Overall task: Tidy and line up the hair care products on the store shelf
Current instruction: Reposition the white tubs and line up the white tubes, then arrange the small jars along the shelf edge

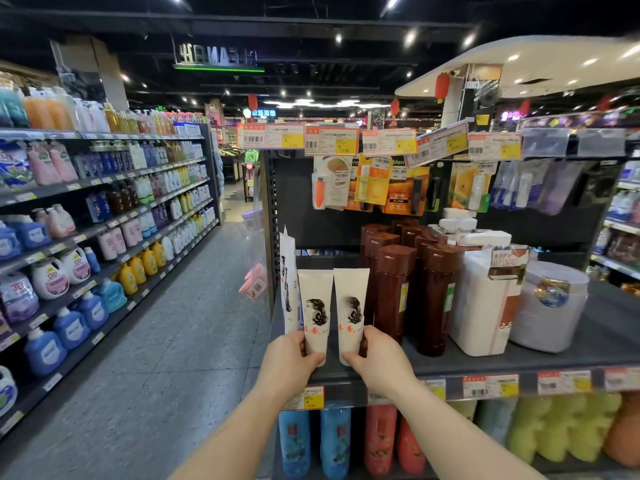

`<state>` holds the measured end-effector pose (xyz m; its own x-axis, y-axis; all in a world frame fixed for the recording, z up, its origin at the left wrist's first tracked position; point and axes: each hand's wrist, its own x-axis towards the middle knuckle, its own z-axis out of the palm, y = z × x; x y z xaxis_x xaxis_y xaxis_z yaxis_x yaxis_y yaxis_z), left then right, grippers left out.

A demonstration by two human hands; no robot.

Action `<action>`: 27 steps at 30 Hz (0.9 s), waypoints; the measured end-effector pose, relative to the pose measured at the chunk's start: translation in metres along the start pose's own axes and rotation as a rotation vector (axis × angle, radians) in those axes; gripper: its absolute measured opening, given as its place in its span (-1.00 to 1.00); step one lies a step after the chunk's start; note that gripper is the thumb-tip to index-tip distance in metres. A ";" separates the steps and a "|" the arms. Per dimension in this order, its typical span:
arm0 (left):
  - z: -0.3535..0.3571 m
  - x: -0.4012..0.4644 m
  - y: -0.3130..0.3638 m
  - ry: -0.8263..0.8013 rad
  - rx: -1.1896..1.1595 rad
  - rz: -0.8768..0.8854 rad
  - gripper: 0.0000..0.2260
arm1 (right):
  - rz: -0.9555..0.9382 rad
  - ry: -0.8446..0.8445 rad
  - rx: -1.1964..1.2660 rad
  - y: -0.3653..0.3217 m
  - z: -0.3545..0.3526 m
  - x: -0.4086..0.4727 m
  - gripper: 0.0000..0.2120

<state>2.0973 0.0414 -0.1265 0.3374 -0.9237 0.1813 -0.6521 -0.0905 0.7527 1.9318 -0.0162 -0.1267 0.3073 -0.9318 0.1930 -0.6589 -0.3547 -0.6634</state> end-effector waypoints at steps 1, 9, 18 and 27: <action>-0.001 0.000 0.001 -0.001 0.003 -0.001 -0.78 | 0.001 0.003 0.004 0.000 0.000 0.000 -0.72; -0.017 -0.011 0.007 0.063 -0.080 -0.028 -0.52 | -0.010 -0.025 0.152 0.005 -0.012 -0.005 -0.59; -0.003 -0.051 0.056 0.224 -0.141 -0.031 -0.47 | -0.078 -0.016 0.167 0.026 -0.053 -0.016 -0.47; 0.096 -0.086 0.153 0.291 0.023 0.096 -0.58 | -0.154 -0.016 0.092 0.111 -0.154 -0.049 -0.76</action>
<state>1.9033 0.0715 -0.0881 0.4514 -0.7834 0.4272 -0.7044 -0.0190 0.7095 1.7384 -0.0221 -0.0986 0.4109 -0.8655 0.2867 -0.5374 -0.4839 -0.6907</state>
